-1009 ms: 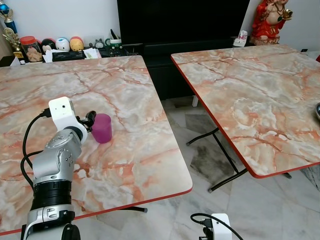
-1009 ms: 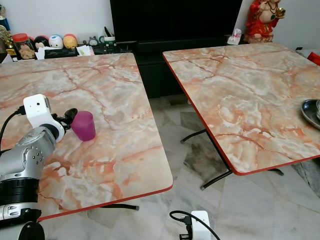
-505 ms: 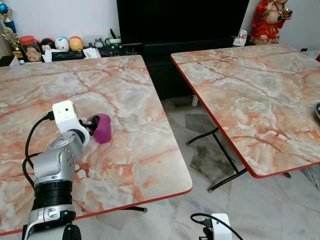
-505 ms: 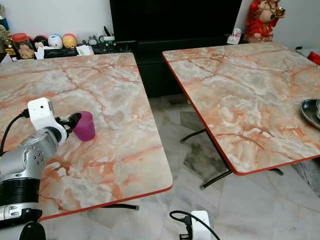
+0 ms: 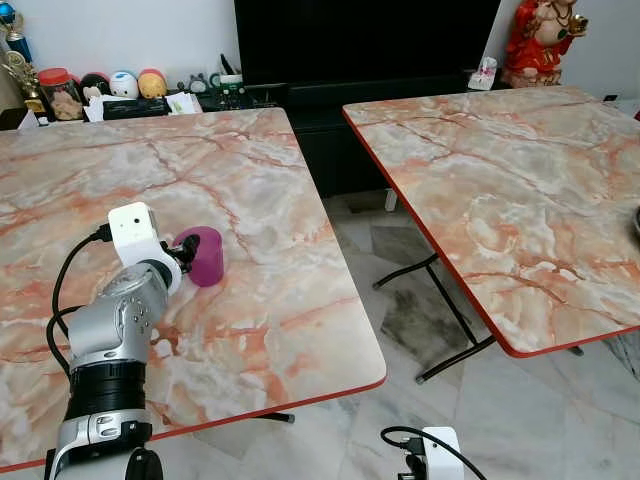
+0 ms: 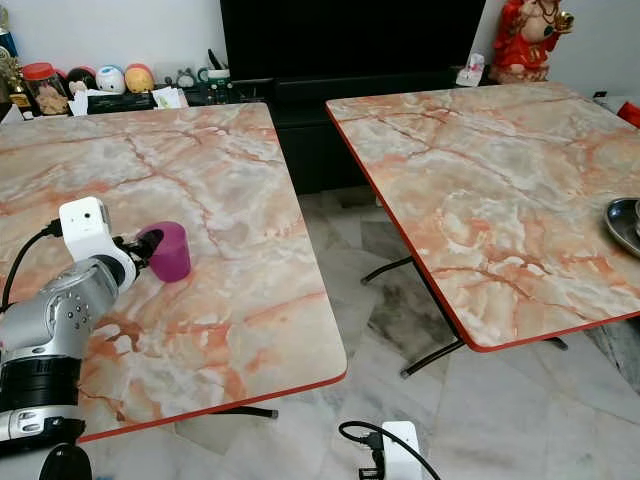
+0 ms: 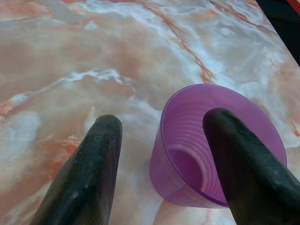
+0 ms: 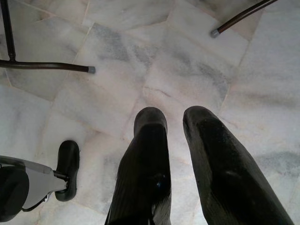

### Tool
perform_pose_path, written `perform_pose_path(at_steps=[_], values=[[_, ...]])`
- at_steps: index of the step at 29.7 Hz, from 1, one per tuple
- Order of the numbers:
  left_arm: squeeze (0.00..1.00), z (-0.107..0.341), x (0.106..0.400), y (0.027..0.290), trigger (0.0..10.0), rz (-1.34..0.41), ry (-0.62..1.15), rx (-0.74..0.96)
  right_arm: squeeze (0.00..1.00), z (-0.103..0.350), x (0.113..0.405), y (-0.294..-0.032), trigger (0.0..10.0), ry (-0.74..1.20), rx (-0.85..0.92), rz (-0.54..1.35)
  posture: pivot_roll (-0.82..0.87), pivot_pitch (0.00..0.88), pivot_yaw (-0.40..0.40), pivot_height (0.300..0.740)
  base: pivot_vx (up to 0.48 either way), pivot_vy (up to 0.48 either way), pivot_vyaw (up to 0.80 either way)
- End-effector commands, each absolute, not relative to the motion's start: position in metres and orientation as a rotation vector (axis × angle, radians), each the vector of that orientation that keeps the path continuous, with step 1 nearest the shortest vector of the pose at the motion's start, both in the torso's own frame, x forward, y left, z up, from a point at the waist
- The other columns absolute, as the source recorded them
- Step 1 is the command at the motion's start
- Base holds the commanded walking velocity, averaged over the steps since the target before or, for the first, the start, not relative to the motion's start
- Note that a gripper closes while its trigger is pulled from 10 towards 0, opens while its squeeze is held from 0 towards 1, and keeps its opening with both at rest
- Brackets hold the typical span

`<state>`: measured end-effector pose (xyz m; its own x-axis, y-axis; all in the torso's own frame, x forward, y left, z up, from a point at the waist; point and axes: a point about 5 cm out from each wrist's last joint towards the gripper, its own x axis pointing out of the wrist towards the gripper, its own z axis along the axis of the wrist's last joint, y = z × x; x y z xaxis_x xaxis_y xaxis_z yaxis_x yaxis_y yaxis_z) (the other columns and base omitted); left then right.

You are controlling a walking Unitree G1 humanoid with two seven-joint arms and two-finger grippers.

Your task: Setting the table

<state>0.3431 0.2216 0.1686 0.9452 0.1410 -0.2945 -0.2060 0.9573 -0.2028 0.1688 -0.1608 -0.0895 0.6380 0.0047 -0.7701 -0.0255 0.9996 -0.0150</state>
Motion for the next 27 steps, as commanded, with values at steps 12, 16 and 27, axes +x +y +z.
perform_pose_path(at_steps=[12,16,27], values=[[0.00,0.1610,0.3414,0.2185,5.0,0.167,0.317,-0.239,0.00,-0.0900,0.1684,-0.1621,10.0,0.892,-0.026,0.016,0.19,0.000,-0.036,0.740,0.000,0.000,0.00],[0.00,0.1611,0.3408,0.2189,6.0,0.169,0.316,-0.240,0.00,-0.0900,0.1684,-0.1622,10.0,0.892,-0.026,0.017,0.19,0.000,-0.037,0.740,0.000,0.000,0.00],[0.00,0.1609,0.3400,0.2186,10.0,0.164,0.317,-0.245,0.00,-0.0900,0.1684,-0.1623,10.0,0.891,-0.027,0.019,0.19,0.000,-0.037,0.740,0.000,0.000,0.00]])
